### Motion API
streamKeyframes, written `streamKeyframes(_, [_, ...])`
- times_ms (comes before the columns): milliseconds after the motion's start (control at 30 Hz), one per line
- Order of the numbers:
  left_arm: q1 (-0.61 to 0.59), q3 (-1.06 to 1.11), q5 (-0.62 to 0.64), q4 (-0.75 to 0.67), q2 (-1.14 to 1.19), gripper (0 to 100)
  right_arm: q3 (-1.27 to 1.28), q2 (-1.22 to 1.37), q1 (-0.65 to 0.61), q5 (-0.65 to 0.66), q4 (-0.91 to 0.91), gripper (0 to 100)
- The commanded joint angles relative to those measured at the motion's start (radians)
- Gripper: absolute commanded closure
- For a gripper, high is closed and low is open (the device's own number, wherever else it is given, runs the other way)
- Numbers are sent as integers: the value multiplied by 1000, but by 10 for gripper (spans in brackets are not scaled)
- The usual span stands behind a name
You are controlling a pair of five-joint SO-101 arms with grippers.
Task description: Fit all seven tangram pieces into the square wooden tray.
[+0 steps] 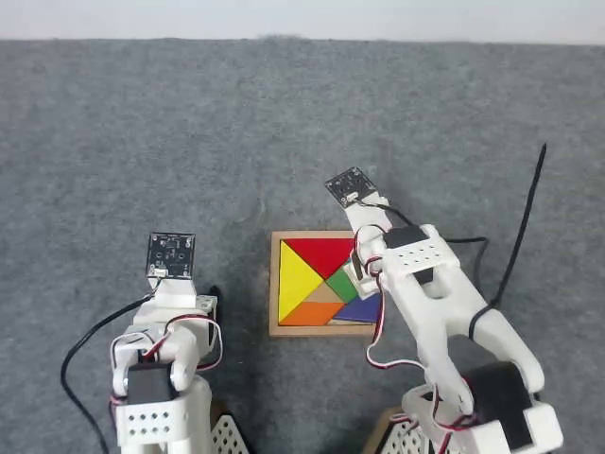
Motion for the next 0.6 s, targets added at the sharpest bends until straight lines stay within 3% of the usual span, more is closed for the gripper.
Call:
streamKeyframes(0, [6, -12, -9, 6, -11, 850, -2, -108, 4, 6, 10, 992])
streamKeyframes(267, [6, -12, -9, 6, -11, 850, 104, -242, -111, -38, 10, 992])
streamKeyframes(567, [6, -12, -9, 6, -11, 850, 132, -341, 24, -43, 74, 992])
